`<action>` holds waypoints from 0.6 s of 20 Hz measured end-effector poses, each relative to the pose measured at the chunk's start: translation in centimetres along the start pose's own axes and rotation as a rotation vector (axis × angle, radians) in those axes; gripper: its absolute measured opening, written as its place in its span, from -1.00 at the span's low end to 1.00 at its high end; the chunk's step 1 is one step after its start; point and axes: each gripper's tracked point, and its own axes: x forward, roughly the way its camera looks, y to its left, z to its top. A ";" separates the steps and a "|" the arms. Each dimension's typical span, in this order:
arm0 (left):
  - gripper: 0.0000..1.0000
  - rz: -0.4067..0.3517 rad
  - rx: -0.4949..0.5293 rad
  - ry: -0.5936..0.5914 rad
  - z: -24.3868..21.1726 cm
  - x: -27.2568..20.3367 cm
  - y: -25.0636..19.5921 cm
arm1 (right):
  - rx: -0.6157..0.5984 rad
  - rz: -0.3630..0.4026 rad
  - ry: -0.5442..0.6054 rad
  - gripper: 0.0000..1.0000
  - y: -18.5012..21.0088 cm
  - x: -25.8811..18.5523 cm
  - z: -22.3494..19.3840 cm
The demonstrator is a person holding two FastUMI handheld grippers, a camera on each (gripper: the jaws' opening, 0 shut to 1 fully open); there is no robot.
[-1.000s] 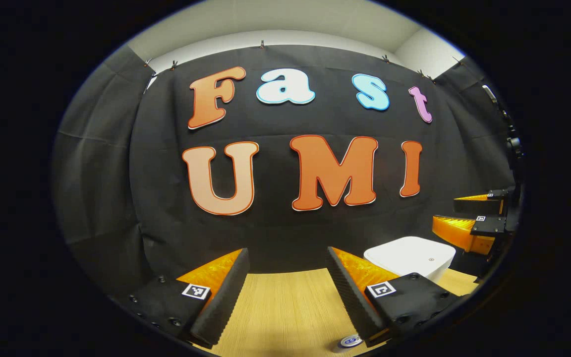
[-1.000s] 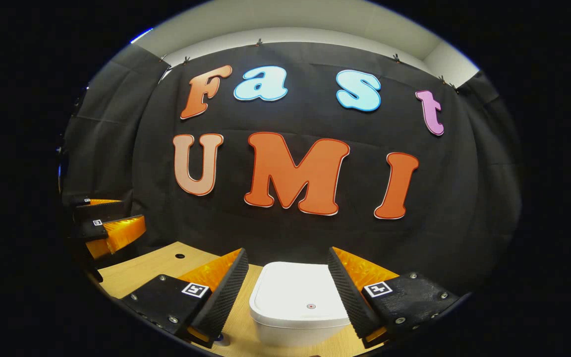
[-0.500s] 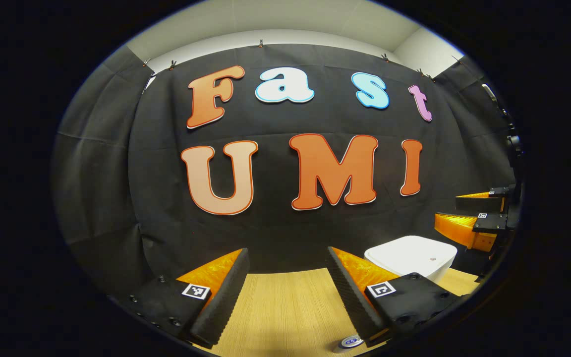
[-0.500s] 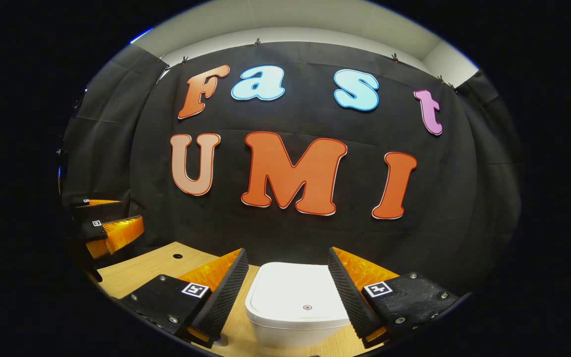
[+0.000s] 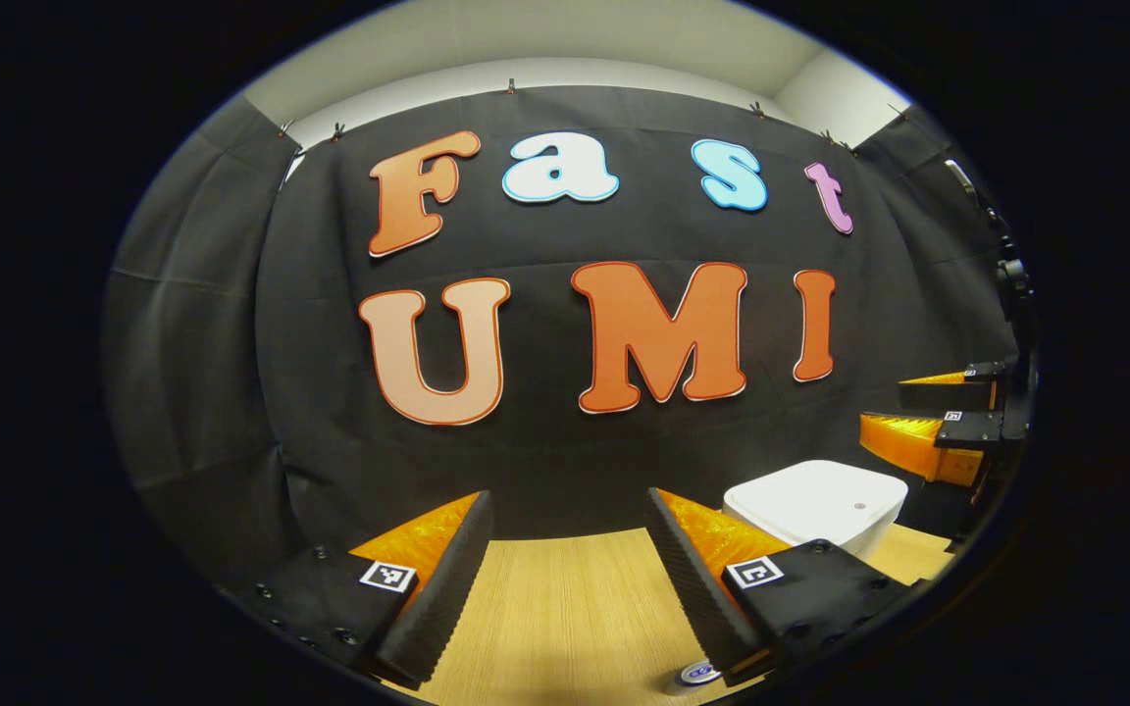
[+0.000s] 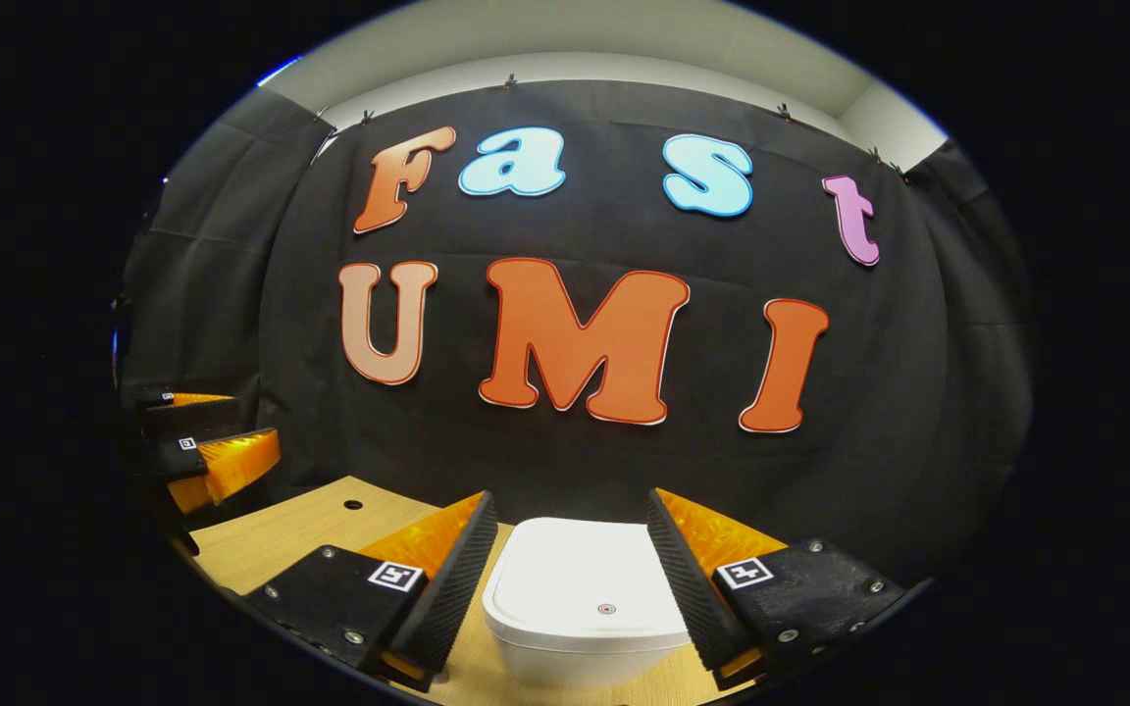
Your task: Press the lid of the desktop garbage bin to open it, pick up the crumpled paper on the desktop and throw it into the bin, then pick up the pop can on the desktop and drop it into the bin, and finally close the garbage bin lid.
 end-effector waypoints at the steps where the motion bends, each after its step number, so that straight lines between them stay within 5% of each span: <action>1: 1.00 0.001 0.000 0.001 -0.1 0.0 0.1 | -0.003 -0.003 0.001 0.82 -0.1 0.0 0.1; 12: 0.99 0.005 0.009 0.024 -0.8 -0.5 -0.2 | 0.035 -0.084 0.052 -0.57 -4.0 0.5 -2.1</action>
